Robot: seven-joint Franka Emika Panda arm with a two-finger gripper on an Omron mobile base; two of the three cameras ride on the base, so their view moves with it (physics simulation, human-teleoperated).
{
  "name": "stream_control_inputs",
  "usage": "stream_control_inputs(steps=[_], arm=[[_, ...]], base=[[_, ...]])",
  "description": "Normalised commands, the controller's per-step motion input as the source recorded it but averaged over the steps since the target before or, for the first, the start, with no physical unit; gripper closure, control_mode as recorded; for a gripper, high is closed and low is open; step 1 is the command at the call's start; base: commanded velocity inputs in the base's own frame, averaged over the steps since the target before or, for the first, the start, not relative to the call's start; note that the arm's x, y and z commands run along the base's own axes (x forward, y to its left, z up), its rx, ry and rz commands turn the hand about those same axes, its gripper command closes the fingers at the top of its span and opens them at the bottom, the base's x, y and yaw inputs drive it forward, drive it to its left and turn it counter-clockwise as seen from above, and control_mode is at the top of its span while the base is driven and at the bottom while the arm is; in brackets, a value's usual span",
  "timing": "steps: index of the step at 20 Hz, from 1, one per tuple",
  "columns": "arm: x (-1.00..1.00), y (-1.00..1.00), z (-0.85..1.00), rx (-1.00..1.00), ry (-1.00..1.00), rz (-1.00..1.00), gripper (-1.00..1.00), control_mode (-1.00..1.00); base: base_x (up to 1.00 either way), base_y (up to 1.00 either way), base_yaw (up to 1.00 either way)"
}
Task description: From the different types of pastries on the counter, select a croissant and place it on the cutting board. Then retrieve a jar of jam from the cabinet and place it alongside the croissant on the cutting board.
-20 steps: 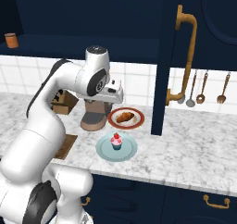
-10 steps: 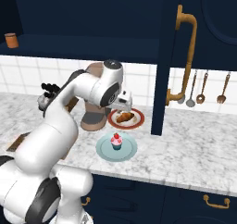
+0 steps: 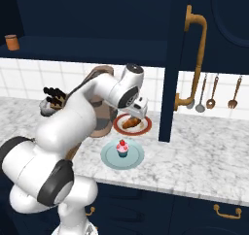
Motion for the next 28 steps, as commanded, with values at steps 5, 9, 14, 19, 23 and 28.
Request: stream_control_inputs(steps=[5,9,14,19,23,28], arm=[[0.20,-0.04,-0.48,0.02,0.00,-0.05,-1.00,-1.00],[0.41,0.00,-0.30,0.02,0.00,-0.06,-1.00,-1.00],[0.35,-0.03,-0.37,0.03,0.00,-0.09,-1.00,-1.00],[0.25,-0.02,-0.43,0.01,-0.06,-0.06,-1.00,-1.00],[0.30,0.00,-0.24,0.01,-0.02,-0.05,-1.00,-1.00],[0.37,0.00,-0.16,0.01,0.00,-0.03,-1.00,-1.00]], base=[[0.00,0.00,0.00],[0.00,0.00,0.00],[0.00,0.00,0.00],[0.00,0.00,0.00],[0.00,0.00,0.00],[0.00,0.00,0.00]])
